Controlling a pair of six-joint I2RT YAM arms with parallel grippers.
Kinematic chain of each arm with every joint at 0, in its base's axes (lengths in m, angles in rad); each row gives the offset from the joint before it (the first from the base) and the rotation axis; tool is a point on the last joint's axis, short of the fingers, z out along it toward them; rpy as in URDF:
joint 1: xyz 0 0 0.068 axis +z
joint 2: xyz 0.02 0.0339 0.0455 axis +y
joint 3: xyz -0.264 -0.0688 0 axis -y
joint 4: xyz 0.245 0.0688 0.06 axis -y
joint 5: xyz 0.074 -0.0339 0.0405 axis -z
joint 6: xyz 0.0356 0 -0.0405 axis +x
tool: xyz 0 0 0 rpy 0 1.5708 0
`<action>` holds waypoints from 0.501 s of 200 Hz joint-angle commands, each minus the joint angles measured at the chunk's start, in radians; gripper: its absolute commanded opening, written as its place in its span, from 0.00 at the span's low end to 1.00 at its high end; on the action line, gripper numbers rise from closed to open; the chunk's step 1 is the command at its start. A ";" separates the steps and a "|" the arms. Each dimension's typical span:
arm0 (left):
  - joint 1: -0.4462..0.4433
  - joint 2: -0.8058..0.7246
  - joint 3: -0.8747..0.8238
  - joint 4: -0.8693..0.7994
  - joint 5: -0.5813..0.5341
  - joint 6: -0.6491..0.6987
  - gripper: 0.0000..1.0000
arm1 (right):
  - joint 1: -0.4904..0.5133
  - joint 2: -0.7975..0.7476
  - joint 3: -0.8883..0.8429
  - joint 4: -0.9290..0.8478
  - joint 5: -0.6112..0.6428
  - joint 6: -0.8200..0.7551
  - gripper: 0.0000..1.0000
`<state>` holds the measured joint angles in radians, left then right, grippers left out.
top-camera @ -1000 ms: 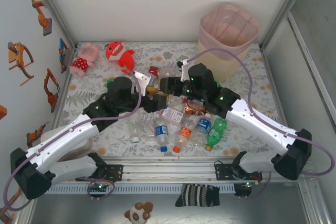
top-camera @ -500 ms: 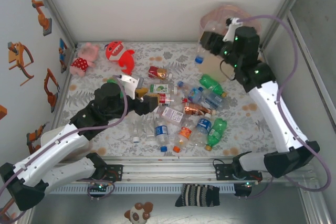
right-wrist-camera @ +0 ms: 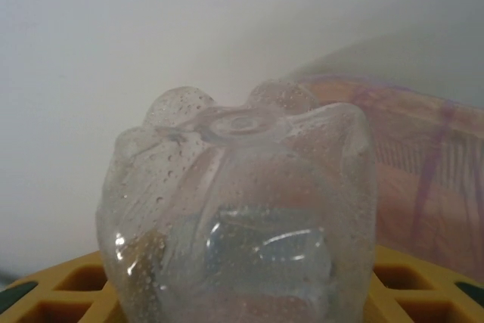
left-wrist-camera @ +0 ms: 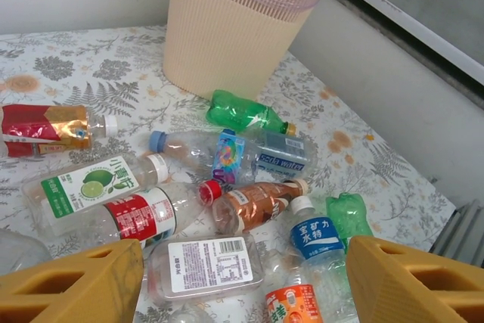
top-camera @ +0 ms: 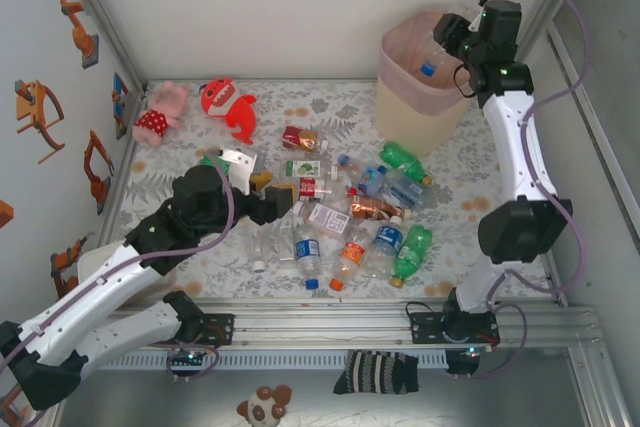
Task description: Put the plastic bottles in the bin
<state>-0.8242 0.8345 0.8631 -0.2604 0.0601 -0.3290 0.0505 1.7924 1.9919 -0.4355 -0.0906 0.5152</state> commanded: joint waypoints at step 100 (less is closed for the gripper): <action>-0.003 0.017 -0.012 0.003 -0.022 -0.010 0.70 | -0.096 0.219 0.295 -0.567 0.096 -0.286 0.51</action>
<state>-0.8242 0.8391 0.8413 -0.2634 0.0368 -0.3294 -0.0010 2.0029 2.2265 -0.8722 -0.0689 0.3191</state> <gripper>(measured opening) 0.703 0.511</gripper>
